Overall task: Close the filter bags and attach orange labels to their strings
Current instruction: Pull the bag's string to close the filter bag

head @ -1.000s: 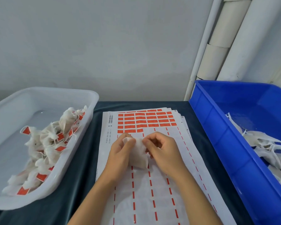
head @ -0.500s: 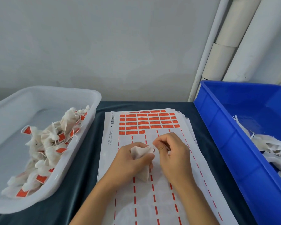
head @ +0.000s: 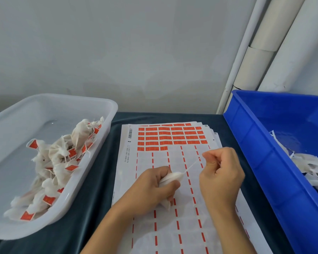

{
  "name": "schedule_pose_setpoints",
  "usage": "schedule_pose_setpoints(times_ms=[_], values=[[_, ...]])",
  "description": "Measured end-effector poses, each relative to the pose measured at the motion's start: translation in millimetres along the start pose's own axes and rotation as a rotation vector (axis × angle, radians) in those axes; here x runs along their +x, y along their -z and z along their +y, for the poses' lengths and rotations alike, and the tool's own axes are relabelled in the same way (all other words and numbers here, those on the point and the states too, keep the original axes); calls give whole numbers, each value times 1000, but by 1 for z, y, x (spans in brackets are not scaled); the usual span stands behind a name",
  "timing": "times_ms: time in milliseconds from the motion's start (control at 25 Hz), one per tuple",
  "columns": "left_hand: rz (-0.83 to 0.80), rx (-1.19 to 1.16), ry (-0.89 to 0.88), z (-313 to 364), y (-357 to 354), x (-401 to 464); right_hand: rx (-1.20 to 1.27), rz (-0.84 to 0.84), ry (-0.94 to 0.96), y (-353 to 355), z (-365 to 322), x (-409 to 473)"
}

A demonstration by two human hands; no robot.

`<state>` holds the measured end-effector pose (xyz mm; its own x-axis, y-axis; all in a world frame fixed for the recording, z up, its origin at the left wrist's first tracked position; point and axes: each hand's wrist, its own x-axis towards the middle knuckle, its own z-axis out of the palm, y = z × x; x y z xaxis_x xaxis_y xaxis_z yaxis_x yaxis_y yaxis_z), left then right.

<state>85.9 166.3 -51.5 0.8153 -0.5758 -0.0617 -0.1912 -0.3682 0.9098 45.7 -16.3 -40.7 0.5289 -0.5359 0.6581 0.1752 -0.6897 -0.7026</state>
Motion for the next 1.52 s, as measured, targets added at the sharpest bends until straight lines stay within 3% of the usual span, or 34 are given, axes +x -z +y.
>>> schedule_pose_setpoints(times_ms=[160, 280, 400, 480, 600, 720, 880, 1000, 1280, 1400, 1520], values=[[42, -52, 7, 7, 7, -2, 122, -53, -90, -5, -5, -4], [-176, -123, 97, 3, 9, 0, 191, -103, -167, -7, 0, -4], [37, -264, 156, 4, 8, 3, 177, -235, -213, -11, 5, -9], [224, -283, 123, 8, 7, -1, 101, -318, -102, -13, 5, -12], [218, -304, 54, 5, 7, 3, 139, -508, 85, -18, 4, -18], [194, -321, 1, 5, 6, 9, 190, -658, -16, -22, -1, -24], [195, -376, -5, 4, 4, 6, 137, -485, -44, -20, 2, -22], [113, -284, 29, 2, 2, 8, 141, -359, -14, -19, 7, -20], [127, -232, 77, 2, 6, 7, 172, -334, 5, -18, 2, -17], [102, -378, 59, 1, 9, 4, 139, -341, 11, -19, 3, -20], [123, -753, 40, 0, 10, 3, 108, -383, 62, -20, 4, -22]])
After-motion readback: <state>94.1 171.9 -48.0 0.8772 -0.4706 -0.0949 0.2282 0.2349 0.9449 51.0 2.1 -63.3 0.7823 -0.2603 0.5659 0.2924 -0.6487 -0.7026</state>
